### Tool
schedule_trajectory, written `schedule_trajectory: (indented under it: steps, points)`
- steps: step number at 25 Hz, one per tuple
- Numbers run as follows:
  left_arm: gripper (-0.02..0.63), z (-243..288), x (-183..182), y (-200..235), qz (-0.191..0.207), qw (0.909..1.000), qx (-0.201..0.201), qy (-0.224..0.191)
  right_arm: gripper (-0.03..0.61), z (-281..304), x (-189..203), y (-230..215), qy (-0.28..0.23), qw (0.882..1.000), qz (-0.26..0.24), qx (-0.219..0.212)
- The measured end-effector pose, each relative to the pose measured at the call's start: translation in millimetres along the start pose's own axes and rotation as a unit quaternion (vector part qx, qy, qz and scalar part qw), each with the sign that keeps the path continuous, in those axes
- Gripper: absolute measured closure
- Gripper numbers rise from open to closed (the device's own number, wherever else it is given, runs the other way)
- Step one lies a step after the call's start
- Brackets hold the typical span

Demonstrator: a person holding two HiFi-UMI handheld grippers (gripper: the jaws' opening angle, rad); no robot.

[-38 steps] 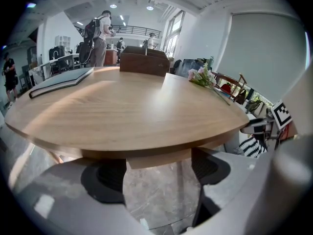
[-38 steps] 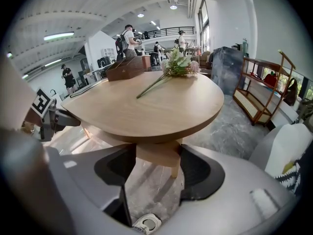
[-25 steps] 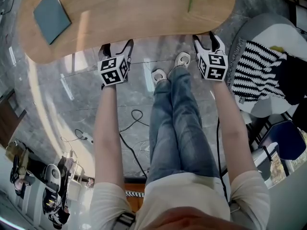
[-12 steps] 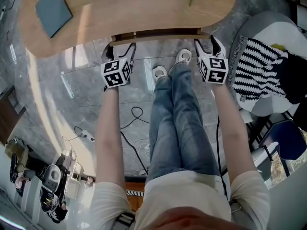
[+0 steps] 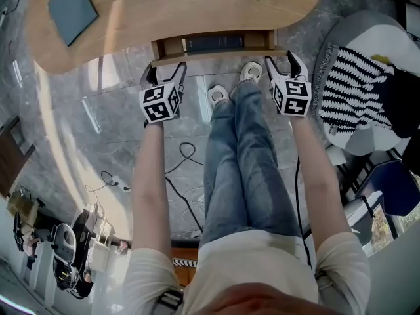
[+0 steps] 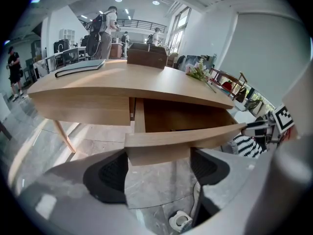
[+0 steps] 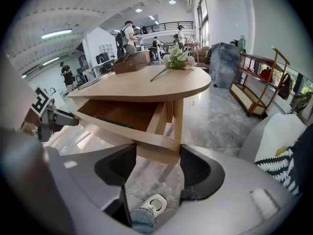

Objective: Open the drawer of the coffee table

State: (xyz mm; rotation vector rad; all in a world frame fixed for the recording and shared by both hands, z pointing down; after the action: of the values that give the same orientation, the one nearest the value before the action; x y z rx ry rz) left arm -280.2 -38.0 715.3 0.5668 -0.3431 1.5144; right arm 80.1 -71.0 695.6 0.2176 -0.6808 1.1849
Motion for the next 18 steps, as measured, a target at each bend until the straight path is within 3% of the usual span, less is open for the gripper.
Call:
schedule_trajectory:
  steps: [18]
  points:
    - [0.209, -20.4, 33.2, -5.8, -0.004, 0.9998, 0.001, 0.017, 0.305, -20.5, 32.8, 11.0, 0.015, 1.000, 0.006, 0.000]
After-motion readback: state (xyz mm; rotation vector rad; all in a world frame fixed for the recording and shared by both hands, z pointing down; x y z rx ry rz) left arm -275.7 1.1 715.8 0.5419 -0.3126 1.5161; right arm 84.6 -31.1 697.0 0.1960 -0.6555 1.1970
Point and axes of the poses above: the fingertips, and each gripper's own axes: z forward along the fingers, y to its left, x out of its underside, the point moved 7 cm from there along -z, backward along the fingers, and after that the axes turned 6 degrees about -x, right-handed, at the moved point
